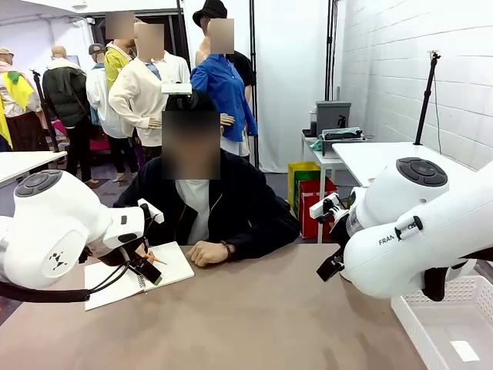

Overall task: Sort the paper based on its condition.
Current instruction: If a person hands you a paper, place it in the Organizing basket , and if it's crumpled, put it in the Trash can.

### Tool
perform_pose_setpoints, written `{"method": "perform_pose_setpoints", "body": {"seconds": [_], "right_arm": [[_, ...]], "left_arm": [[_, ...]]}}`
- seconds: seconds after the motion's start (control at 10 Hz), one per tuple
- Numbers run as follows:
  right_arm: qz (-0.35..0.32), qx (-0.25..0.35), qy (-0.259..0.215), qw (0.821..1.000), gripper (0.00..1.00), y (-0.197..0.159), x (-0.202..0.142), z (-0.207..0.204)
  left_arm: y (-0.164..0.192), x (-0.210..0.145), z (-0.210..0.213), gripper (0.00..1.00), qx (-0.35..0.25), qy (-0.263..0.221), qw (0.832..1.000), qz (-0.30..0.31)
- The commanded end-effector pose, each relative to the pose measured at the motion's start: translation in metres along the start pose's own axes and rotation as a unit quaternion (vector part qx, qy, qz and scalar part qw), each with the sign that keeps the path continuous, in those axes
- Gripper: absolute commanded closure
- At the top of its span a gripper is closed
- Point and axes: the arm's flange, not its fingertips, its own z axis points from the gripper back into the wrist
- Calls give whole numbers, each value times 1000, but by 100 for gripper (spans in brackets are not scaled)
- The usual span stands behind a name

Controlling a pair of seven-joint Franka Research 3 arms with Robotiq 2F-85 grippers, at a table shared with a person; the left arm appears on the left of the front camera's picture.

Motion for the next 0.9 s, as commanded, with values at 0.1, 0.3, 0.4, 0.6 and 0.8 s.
{"method": "perform_pose_setpoints", "body": {"seconds": [0.1, 0.3, 0.4, 0.6, 0.8], "right_arm": [[0, 0, 0, 1000, 0, 0, 0, 0], [0, 0, 0, 1000, 0, 0, 0, 0], [0, 0, 0, 1000, 0, 0, 0, 0], [0, 0, 0, 1000, 0, 0, 0, 0], [0, 0, 0, 1000, 0, 0, 0, 0]], "left_arm": [[0, 0, 0, 0, 0, 0, 1000, 0], [0, 0, 0, 0, 0, 0, 1000, 0], [0, 0, 0, 0, 0, 0, 1000, 0], [0, 0, 0, 0, 0, 0, 1000, 0], [0, 0, 0, 0, 0, 0, 1000, 0]]}}
